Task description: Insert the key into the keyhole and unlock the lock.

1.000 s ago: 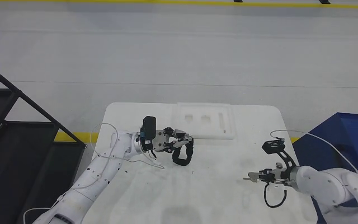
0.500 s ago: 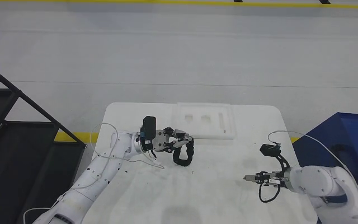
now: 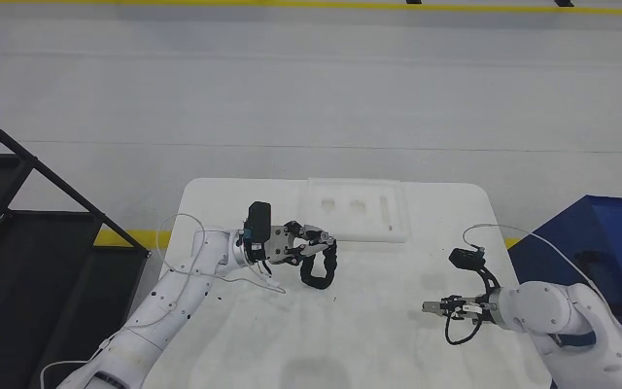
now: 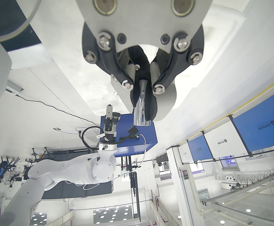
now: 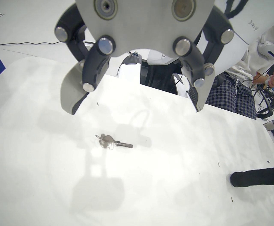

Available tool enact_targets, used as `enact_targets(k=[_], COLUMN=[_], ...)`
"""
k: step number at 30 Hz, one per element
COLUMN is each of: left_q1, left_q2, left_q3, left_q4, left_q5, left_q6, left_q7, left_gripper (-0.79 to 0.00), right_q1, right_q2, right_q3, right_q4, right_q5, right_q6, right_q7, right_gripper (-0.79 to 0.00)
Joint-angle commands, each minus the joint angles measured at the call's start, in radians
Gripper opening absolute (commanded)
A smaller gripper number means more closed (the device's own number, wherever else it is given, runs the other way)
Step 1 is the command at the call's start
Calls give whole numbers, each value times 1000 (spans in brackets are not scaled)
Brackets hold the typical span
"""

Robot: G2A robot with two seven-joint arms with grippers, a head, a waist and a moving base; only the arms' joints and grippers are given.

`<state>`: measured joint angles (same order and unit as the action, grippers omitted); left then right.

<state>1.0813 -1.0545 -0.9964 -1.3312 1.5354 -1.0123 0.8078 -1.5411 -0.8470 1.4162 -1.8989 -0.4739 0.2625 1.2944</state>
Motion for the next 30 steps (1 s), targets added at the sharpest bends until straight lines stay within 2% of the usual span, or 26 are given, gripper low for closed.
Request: enact_targets(k=[1,8,11,13,16,18,22,23,24,28,30], left_q1=[0,0,0,0,0,0,0,0,0,0,0], left_q2=[0,0,0,0,0,0,0,0,0,0,0], left_q3=[0,0,0,0,0,0,0,0,0,0,0], left_q4=[0,0,0,0,0,0,0,0,0,0,0], left_q5=[0,0,0,0,0,0,0,0,0,0,0], left_q6=[0,0,0,0,0,0,0,0,0,0,0], left_q7=[0,0,0,0,0,0,0,0,0,0,0], left_gripper=[-785,-785,-785,-785,-785,-785,-785,-785,-785,-785,-785], right_q1=[-4,35,52,61,68,67,58,57,56,60,59], right_q2=[-2,-3,-2,-1,1,4,9,10,11,14,15], right_q3=[-6,-57,-70,-73,-57,-44,-37,-38,-40,-49,-49], right_q4=[4,115,153,180,213,230,238,240,241,244,243], right_q5=[14,12,35,36,56,61,45,42,33,-22,-52], right_q6=[-18,-199,-328,-373,-428,-455,-496,-502,-508,-518,-511], right_q7=[-16,-33,-30,-27,-47,-60,-60,-59,-57,-60,-70], right_gripper=[0,0,-9,0,-65,-197,-286,-382,-406,-400,-348])
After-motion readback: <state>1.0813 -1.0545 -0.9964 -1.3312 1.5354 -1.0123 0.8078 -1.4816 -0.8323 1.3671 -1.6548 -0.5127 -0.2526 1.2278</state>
